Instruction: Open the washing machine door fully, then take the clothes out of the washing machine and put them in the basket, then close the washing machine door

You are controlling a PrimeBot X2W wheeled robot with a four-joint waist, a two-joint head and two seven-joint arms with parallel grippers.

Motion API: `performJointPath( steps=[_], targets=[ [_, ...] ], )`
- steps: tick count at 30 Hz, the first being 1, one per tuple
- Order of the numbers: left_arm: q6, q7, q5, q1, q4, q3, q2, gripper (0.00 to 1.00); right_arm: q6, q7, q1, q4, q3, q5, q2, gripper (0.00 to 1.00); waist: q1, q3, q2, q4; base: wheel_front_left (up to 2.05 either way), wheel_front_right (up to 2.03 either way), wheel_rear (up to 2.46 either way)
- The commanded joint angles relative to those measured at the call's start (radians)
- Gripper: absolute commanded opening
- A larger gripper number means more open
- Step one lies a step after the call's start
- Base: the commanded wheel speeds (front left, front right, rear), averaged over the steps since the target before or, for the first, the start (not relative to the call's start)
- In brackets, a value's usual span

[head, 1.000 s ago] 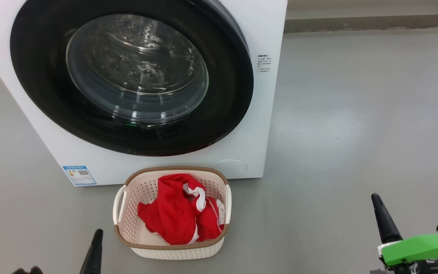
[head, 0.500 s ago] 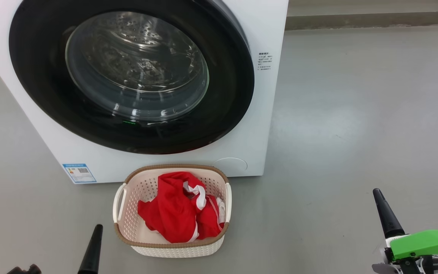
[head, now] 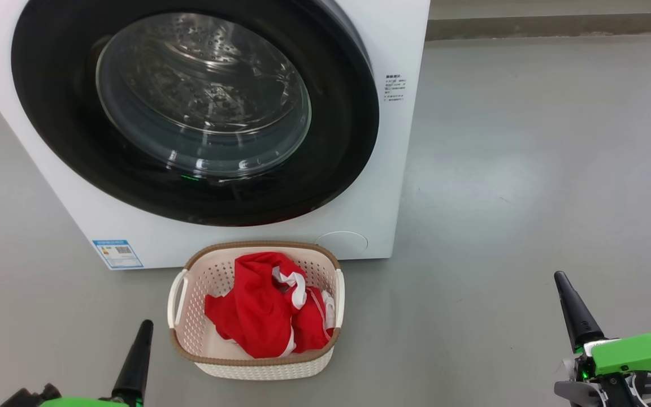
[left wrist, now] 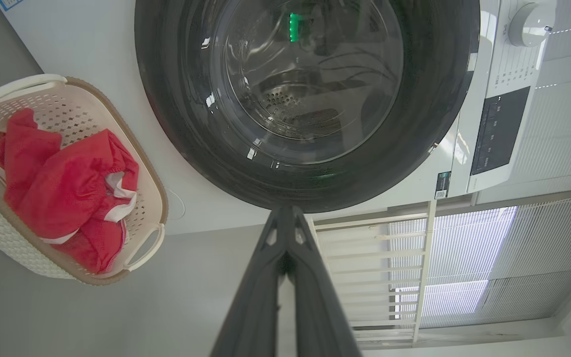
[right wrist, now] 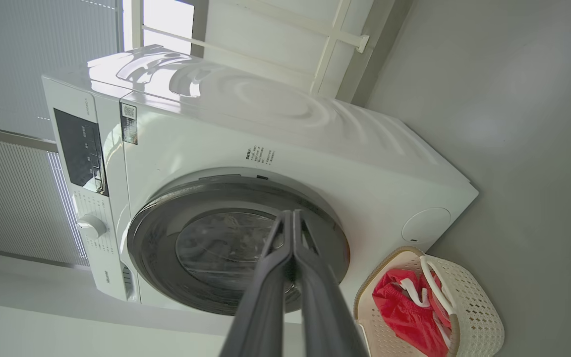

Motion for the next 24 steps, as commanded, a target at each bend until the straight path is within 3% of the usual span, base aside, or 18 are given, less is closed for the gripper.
performJointPath(
  steps=[1, 14, 24],
  targets=[
    [-0.012, 0.010, -0.041, -0.052, -0.020, 0.036, 0.013, 0.00, 0.000, 0.015, -0.050, -0.026, 0.011, 0.038, -0.017, 0.00, 0.0000, 0.001, -0.0001, 0.000, 0.00, 0.00, 0.00],
    [-0.016, 0.044, -0.175, -0.073, -0.014, 0.045, 0.014, 0.00, -0.001, 0.050, -0.064, -0.025, 0.005, 0.167, -0.020, 0.00, -0.0001, 0.008, -0.0001, 0.002, 0.00, 0.00, 0.00],
    [-0.016, 0.044, -0.175, -0.073, -0.014, 0.045, 0.014, 0.00, -0.001, 0.050, -0.064, -0.025, 0.005, 0.167, -0.020, 0.00, -0.0001, 0.008, -0.0001, 0.002, 0.00, 0.00, 0.00]
  ],
)
